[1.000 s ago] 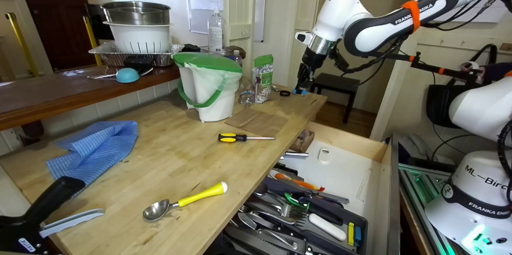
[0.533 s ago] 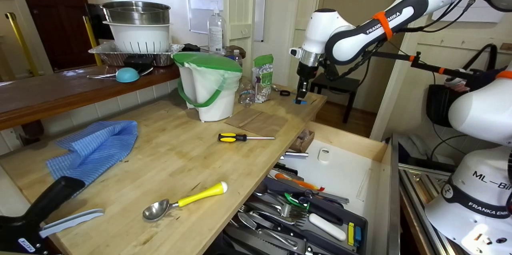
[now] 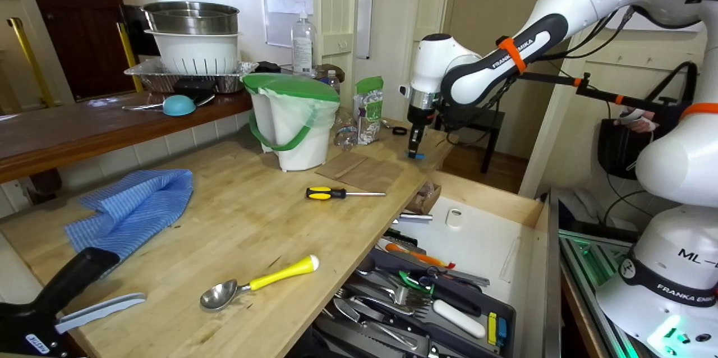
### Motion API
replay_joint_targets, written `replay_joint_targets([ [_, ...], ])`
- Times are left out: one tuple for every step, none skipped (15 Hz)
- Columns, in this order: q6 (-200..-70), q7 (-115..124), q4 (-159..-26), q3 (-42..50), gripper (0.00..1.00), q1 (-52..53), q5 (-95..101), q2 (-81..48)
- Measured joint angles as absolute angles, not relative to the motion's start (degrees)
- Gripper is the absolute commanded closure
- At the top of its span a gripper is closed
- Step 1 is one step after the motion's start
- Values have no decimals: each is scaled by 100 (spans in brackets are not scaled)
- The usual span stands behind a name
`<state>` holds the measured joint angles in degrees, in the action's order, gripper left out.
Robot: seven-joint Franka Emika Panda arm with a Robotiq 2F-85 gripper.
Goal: Move the blue object to the top of the drawers
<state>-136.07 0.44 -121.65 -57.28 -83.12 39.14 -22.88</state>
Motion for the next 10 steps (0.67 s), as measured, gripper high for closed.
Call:
replay_joint_targets([
  [-13624, 98, -12059, -5420, 57, -8010, 3800, -2354],
  [-13626, 81, -11910, -5025, 51, -7620, 3576, -2318],
  [-13623, 55, -11781, -4603, 44, -7200, 3343, -2280],
  [-13623, 5, -11659, -4176, 35, -6772, 3114, -2232],
  [-13623, -44, -11546, -3759, 28, -6345, 2918, -2193],
  [-13627, -133, -11442, -3339, 22, -5910, 2691, -2129],
  [-13646, -295, -11366, -2958, 13, -5504, 2388, -2029],
  [-13681, -521, -11318, -2620, 6, -5146, 2057, -1888],
  [-13748, -814, -11315, -2337, 1, -4842, 1702, -1705],
  [-13843, -1170, -11349, -2099, 0, -4586, 1333, -1480],
])
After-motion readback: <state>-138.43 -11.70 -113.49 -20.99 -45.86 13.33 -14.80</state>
